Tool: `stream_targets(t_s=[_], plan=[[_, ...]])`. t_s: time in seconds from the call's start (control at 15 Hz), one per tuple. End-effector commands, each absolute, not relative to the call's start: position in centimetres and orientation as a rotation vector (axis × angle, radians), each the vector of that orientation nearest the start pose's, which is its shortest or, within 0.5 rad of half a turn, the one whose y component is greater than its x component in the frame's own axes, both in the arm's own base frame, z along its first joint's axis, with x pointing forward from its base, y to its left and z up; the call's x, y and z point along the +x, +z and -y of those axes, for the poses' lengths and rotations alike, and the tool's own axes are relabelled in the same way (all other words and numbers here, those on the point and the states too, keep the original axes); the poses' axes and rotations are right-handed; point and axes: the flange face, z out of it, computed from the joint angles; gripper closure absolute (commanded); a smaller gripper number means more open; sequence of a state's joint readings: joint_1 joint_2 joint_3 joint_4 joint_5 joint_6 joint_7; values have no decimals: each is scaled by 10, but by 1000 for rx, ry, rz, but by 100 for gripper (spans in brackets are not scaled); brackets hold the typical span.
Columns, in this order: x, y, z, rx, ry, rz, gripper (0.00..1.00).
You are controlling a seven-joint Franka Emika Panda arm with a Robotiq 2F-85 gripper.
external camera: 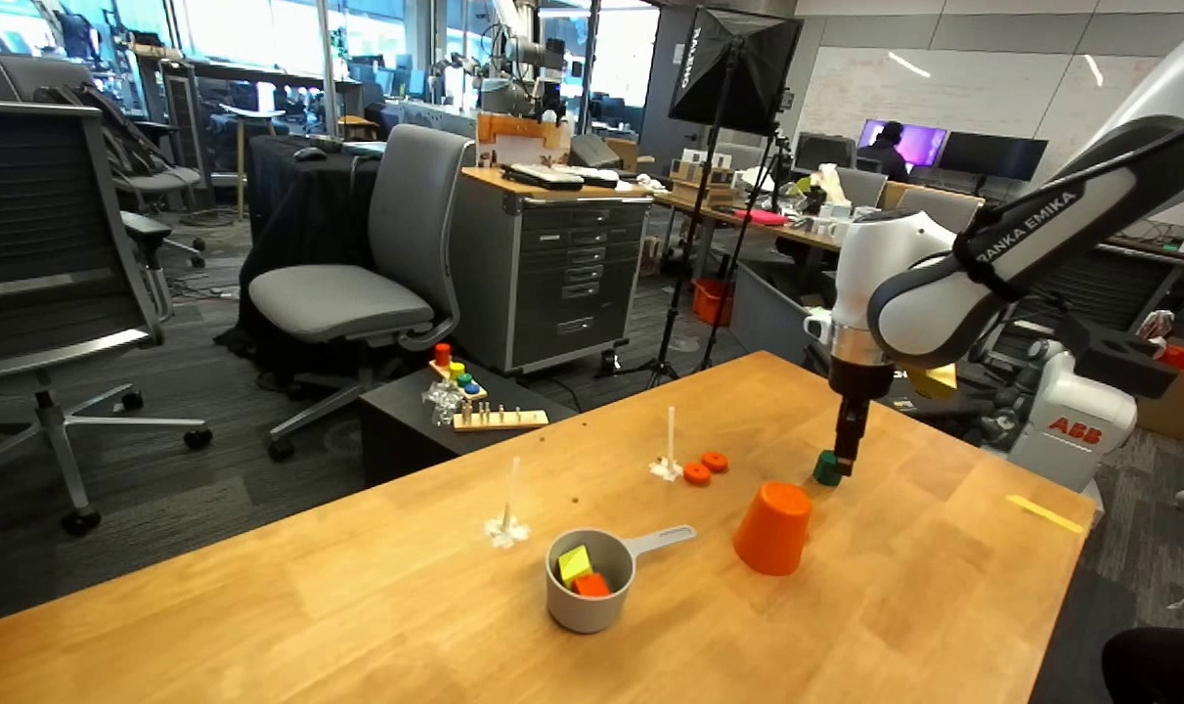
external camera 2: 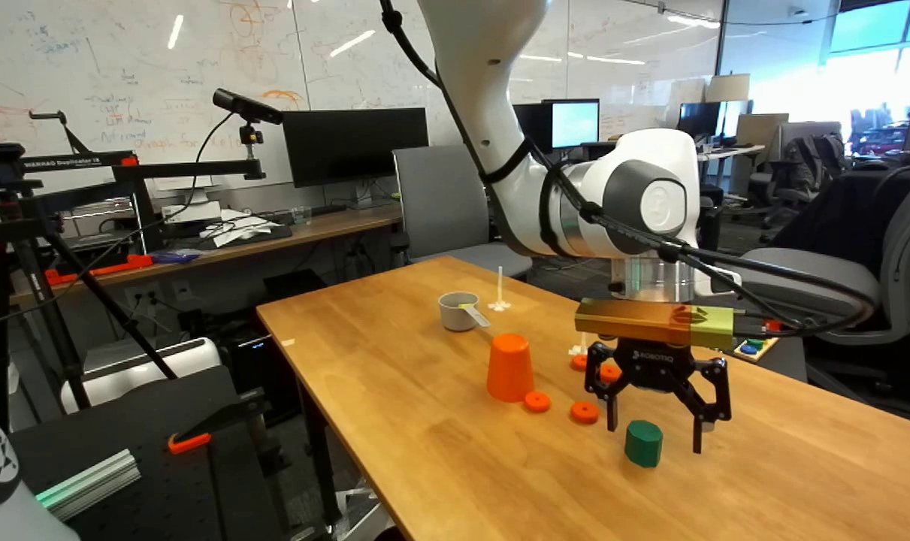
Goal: Put the three blocks in the gray cup
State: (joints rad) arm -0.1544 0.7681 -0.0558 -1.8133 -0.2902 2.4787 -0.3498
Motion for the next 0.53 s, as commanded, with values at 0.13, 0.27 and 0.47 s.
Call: stream_targets(t_s=[0.13, 0.27, 0.47], plan=[[624, 102, 122, -3212, 214, 686, 51], [626, 99, 114, -3209, 208, 714, 13], [626, 94, 105, -3192, 198, 749, 0]])
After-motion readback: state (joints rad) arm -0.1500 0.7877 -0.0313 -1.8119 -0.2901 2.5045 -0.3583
